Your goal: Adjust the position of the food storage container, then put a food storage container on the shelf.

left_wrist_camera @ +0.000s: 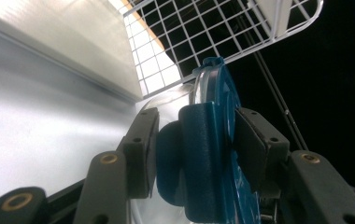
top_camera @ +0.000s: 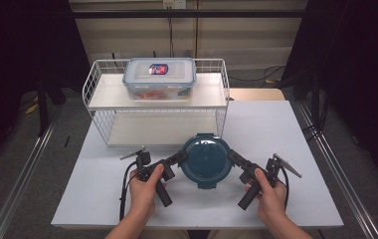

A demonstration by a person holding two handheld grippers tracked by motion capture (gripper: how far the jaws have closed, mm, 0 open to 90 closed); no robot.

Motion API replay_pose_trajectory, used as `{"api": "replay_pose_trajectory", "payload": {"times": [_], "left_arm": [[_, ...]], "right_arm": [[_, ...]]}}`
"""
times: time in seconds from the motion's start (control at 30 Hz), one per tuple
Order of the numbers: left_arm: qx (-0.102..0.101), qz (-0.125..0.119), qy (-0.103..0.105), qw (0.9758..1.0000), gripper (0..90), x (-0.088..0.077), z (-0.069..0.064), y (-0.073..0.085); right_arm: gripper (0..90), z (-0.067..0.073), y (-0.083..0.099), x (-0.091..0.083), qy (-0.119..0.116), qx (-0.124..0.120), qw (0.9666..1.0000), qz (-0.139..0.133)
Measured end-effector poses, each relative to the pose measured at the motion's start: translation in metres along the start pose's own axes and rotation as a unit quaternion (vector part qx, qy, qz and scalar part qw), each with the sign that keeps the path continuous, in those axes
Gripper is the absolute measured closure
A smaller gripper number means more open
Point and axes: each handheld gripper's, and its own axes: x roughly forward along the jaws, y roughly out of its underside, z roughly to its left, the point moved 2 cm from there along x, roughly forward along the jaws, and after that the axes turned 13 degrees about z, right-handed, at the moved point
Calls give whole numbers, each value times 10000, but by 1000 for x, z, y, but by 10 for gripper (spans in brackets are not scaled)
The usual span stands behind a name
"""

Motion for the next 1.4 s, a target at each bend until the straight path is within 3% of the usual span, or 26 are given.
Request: {"api": "replay_pose_trajectory", "payload": {"times": [0.2, 0.3, 0.33, 0.37, 0.4, 0.47, 0.53, 0.67, 0.97, 1.0, 1.13, 1.4], "left_arm": [[56, -235, -26, 9997, 518, -10, -8, -7], [243, -184, 7, 9995, 519, -18, -10, -9], [159, -295, -16, 9994, 519, -17, -12, -9], [164, -305, 41, 9994, 519, -19, -13, -10], [242, -314, -30, 9992, 520, -21, -13, -11], [163, -415, 15, 9990, 521, -23, -16, -12], [230, -351, 48, 9991, 523, -27, -18, -13], [316, -465, 81, 9984, 527, -32, -25, -16], [424, -850, 277, 9951, 540, -47, -46, -30], [472, -911, 282, 9943, 584, -50, -49, -32], [631, -980, 254, 9929, 584, -56, -59, -40], [707, -1092, 286, 9911, 584, -64, -71, -47]], "right_arm": [[593, 12, 1, 7, -125, -68, 9999, -27], [593, 17, 2, 11, -190, -64, 9998, -23], [594, 19, 2, 13, -221, -51, 9997, -72], [594, 20, 2, 13, -241, -83, 9996, -81], [594, 20, 3, 14, -235, -116, 9996, -59], [594, 24, 3, 16, -288, -97, 9995, -82], [594, 27, 4, 17, -331, -63, 9994, -68], [595, 33, 3, 19, -411, -117, 9990, -138], [595, 60, 0, 26, -662, -222, 9973, -246], [594, 63, -1, 27, -705, -247, 9969, -256], [595, 79, -5, 30, -804, -331, 9958, -298], [594, 93, -9, 35, -900, -435, 9945, -322]]}}
